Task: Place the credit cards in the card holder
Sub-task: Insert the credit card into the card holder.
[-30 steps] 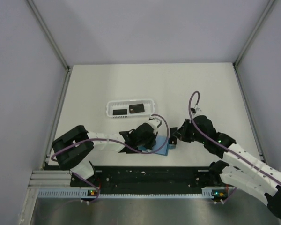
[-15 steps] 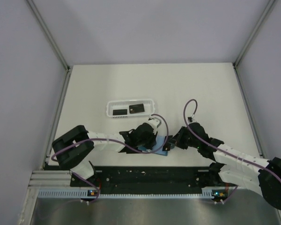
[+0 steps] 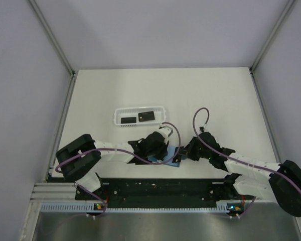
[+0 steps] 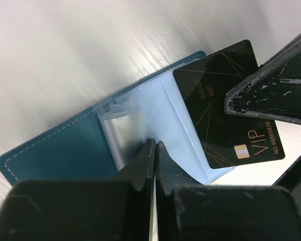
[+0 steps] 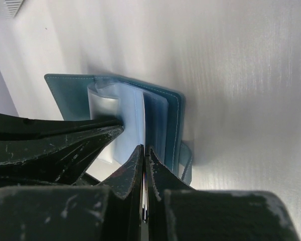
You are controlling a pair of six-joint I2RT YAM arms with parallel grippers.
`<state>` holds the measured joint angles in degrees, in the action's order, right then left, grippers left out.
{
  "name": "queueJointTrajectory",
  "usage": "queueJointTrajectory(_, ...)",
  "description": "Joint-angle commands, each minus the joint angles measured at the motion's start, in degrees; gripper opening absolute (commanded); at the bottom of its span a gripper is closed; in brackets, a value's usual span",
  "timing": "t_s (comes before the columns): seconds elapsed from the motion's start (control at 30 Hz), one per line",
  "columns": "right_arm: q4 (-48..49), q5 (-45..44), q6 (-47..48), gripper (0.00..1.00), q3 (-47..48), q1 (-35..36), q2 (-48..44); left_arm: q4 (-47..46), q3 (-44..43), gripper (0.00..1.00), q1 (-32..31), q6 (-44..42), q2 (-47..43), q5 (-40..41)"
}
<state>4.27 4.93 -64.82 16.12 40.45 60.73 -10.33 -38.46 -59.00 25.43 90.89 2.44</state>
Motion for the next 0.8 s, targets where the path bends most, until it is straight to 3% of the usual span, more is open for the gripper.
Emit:
queueJointTrajectory(0.0, -1.5, -2.7, 0.0, 0.00, 0.3, 1.1, 0.9, 4.1, 1.7, 0.00, 0.1, 0.0, 1.4, 0.4)
queueJointTrajectory(0.17, -1.0, -2.6, 0.5, 0.00, 0.2, 1.6, 2.9, 4.2, 1.7, 0.00, 0.1, 0.0, 1.1, 0.6)
queueJointTrajectory(0.5, 10.6, -0.3, -0.6, 0.00, -1.3, 2.9, 10.0, 4.2, 1.5, 0.00, 0.1, 0.4, 1.0, 0.3)
queueJointTrajectory(0.77, 13.1, -1.0, -1.0, 0.00, -2.9, 3.0, 7.8, 4.9, 1.4, 0.00, 0.2, 1.4, -4.8, 0.5)
